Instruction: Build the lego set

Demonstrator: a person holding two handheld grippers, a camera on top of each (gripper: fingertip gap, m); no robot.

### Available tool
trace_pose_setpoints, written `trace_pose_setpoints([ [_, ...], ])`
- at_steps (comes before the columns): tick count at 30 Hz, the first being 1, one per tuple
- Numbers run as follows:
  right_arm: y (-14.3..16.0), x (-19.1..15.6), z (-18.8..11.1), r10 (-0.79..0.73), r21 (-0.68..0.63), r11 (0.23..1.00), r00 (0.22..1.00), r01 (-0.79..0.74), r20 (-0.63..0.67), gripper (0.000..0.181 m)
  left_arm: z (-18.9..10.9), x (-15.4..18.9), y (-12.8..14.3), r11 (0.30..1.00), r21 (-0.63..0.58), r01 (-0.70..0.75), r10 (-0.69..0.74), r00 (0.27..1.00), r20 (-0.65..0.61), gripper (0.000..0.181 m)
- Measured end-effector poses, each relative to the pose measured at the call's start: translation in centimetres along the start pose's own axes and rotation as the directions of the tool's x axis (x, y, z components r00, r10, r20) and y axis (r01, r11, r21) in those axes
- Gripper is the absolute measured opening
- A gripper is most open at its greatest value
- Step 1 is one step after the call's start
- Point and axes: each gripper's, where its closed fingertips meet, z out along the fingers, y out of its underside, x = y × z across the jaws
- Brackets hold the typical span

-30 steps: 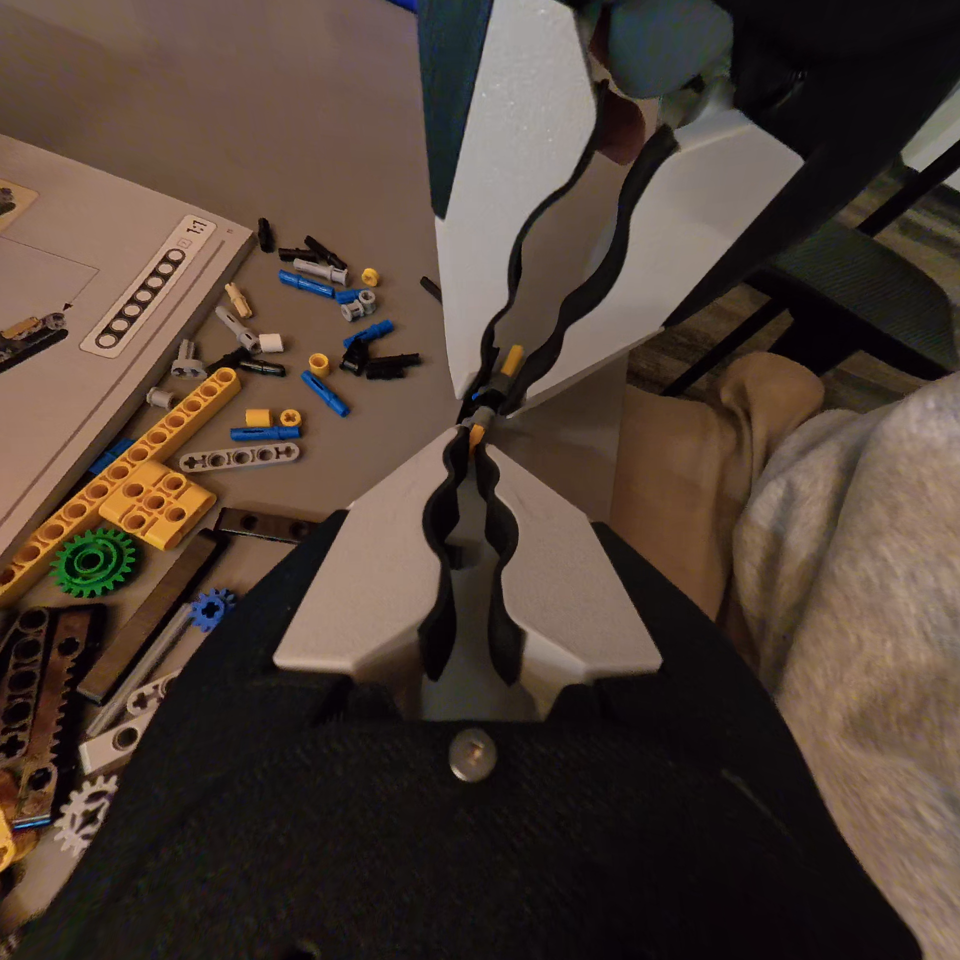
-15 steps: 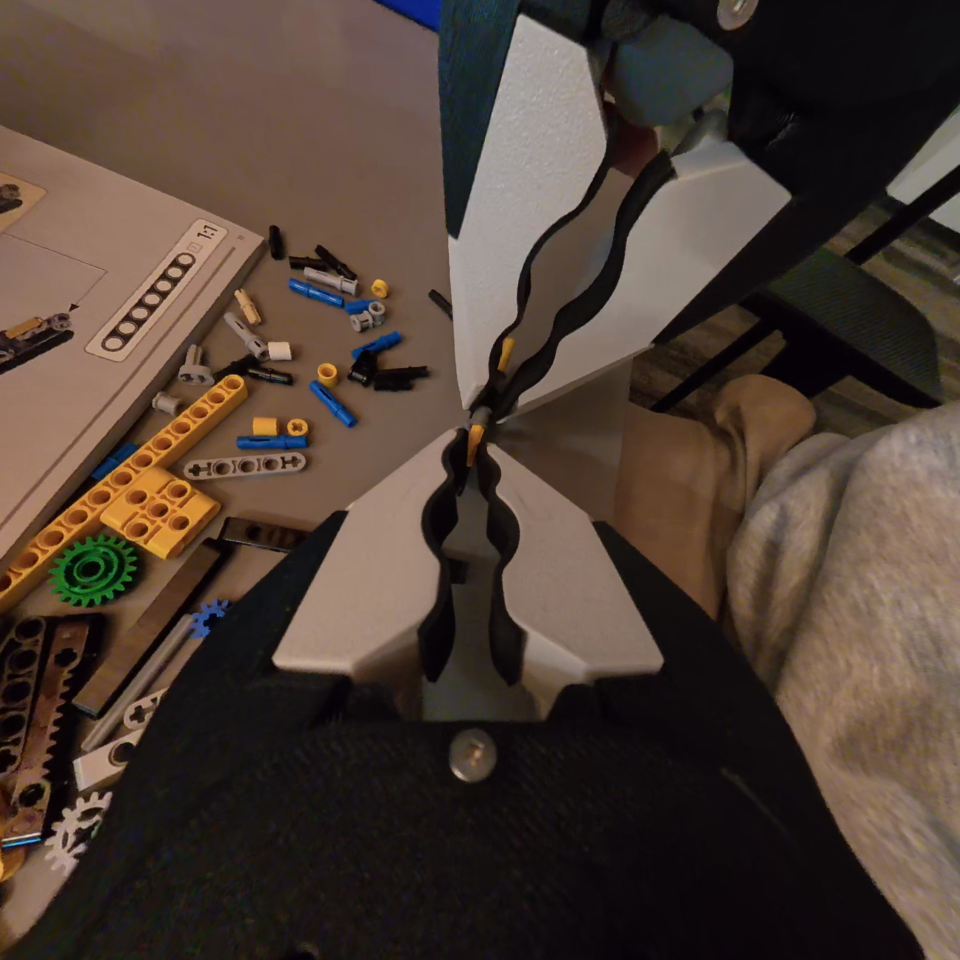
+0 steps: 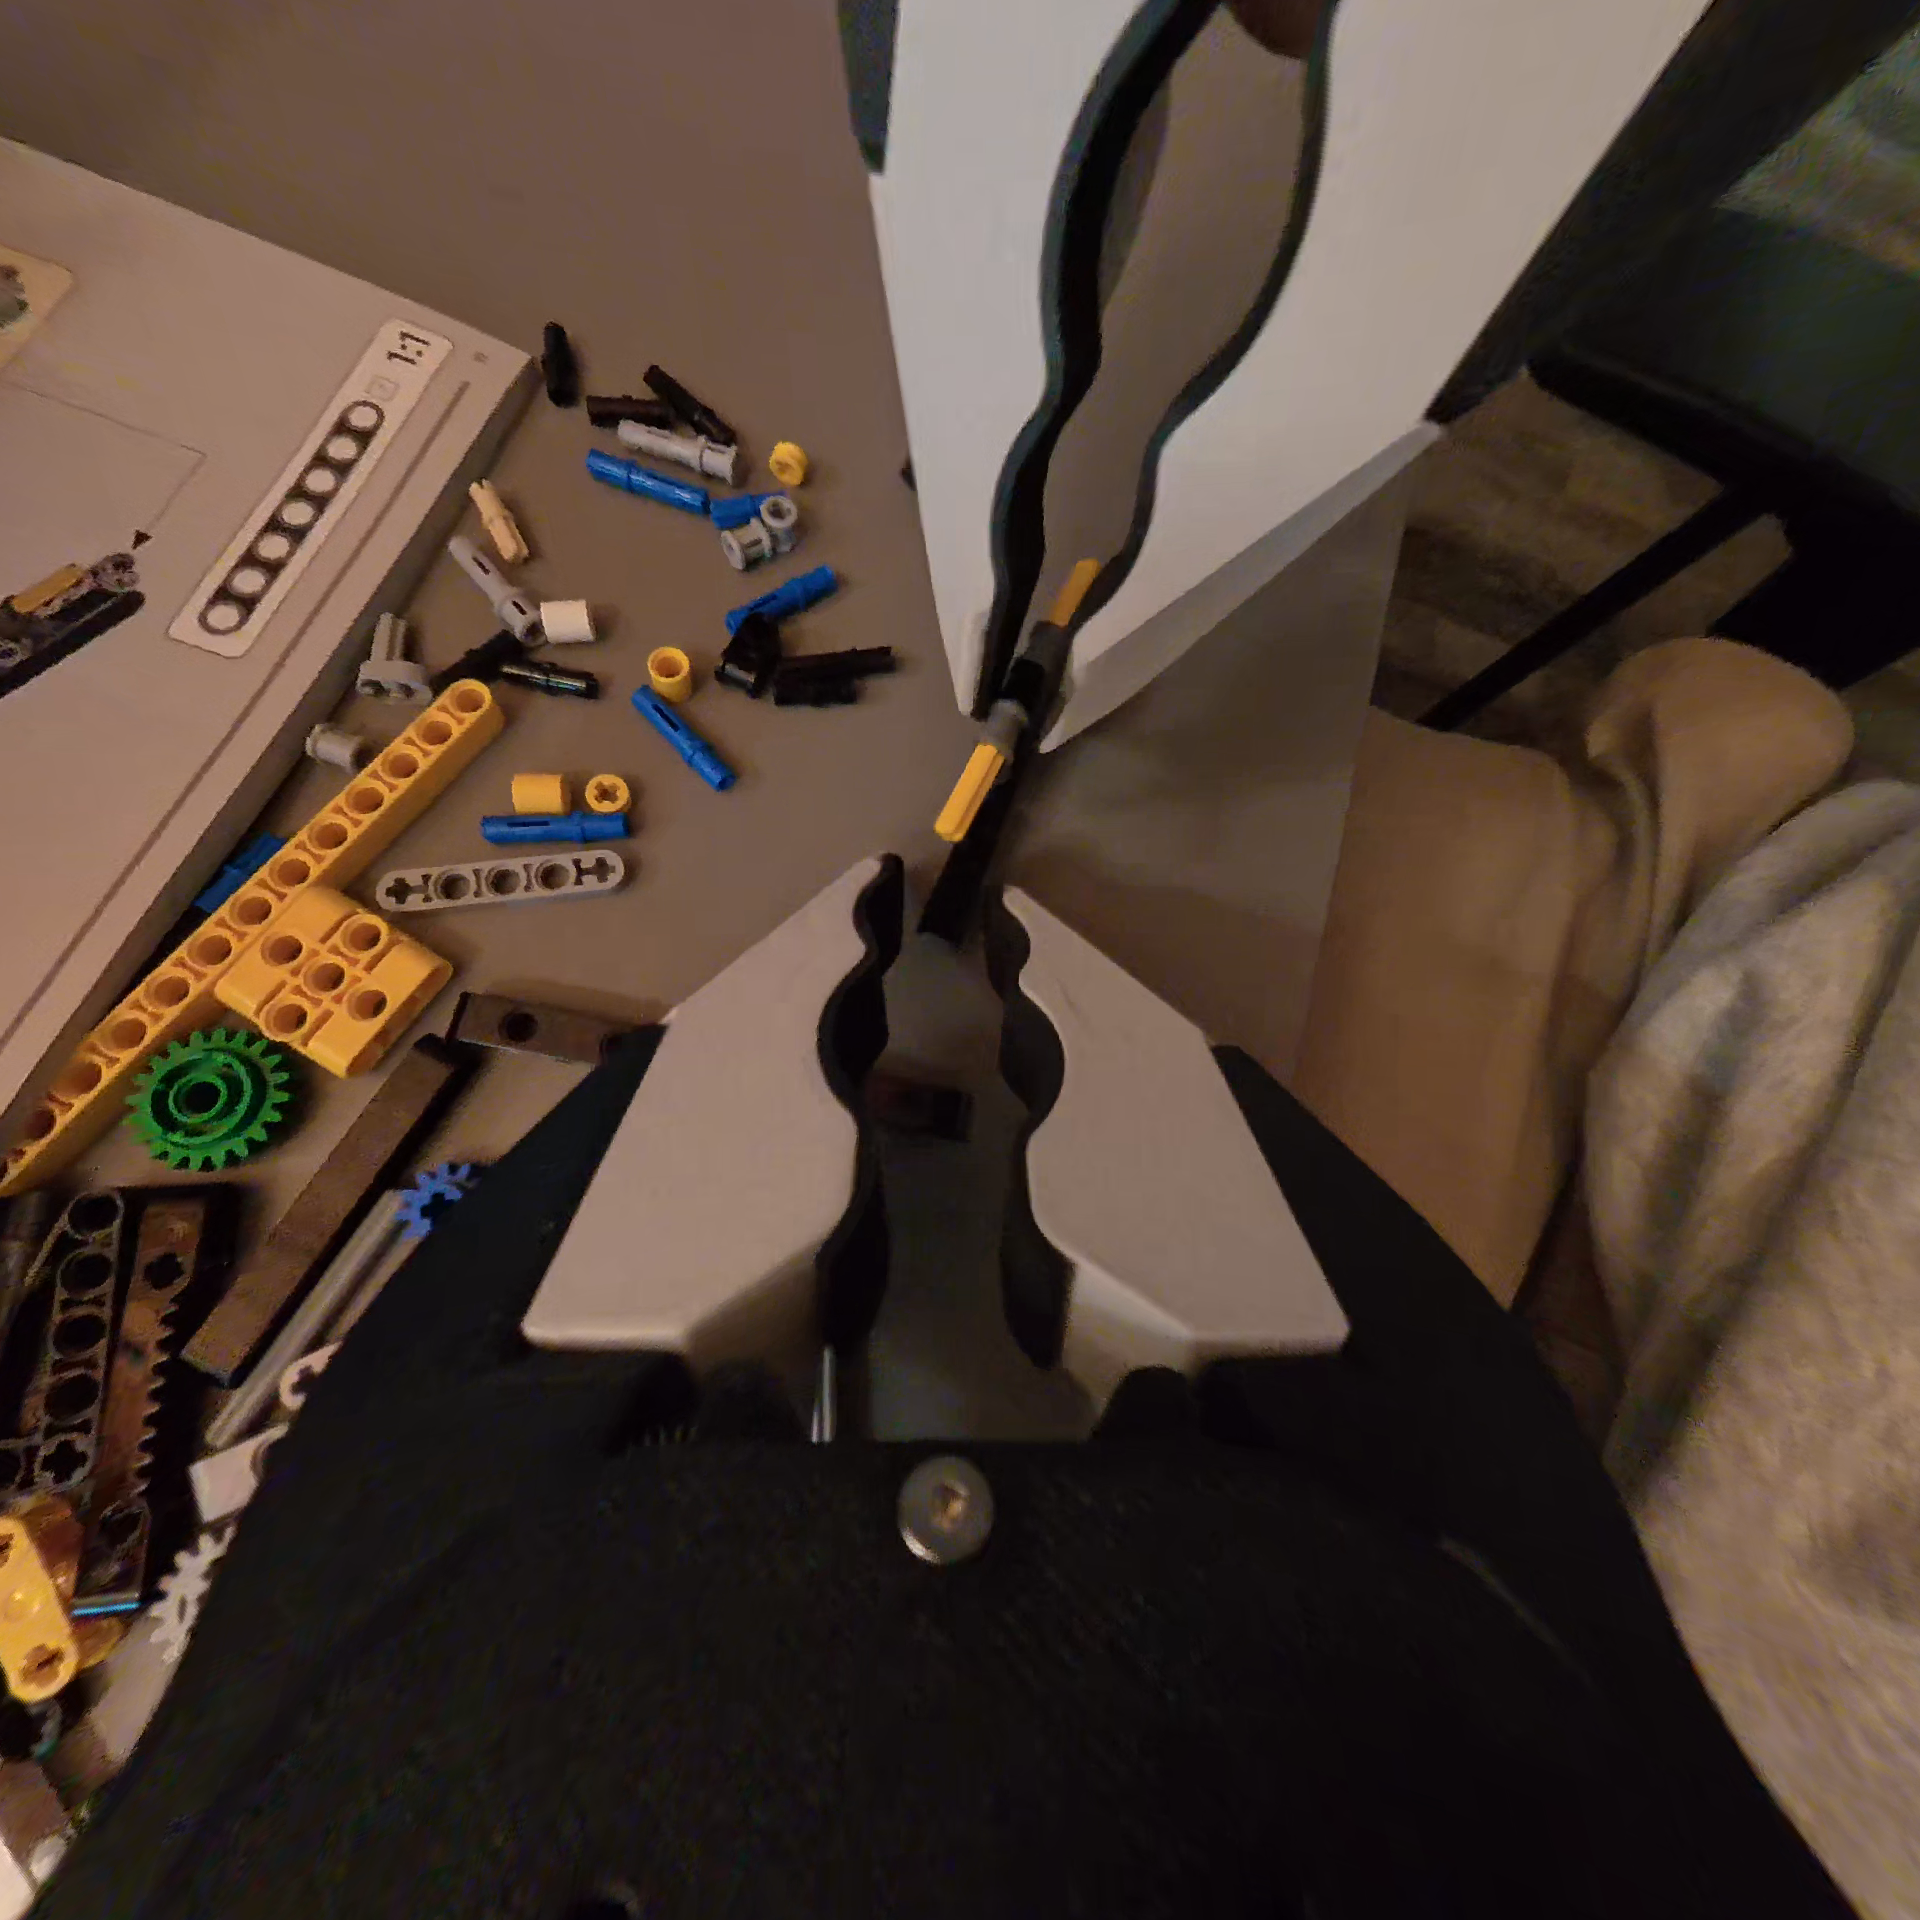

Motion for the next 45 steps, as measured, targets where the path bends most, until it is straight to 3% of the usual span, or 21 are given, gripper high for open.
trace_pose_setpoints([
  [1,0.20,0.01,0.15,0.001,-0.005,1.000,1.000,-0.001,0.005,0.005,0.11,0.06,0.10,1.000,-0.010,-0.009,0.009,1.000,0.002,0.014],
  [15,0.39,0.11,0.54,-0.062,-0.058,0.996,0.998,0.061,-0.008,0.005,0.17,0.55,0.09,1.000,-0.014,0.003,-0.004,0.998,-0.063,0.008],
  [32,0.78,-0.44,0.55,-0.225,-0.091,0.967,0.968,0.236,0.114,0.005,0.22,0.78,0.08,0.999,-0.022,-0.024,0.022,0.994,-0.105,0.008],
  [45,0.90,-0.45,0.68,-0.252,-0.090,0.962,0.965,0.258,0.078,0.005,0.24,0.80,0.09,0.999,-0.023,-0.033,0.031,0.995,-0.098,0.008],
])
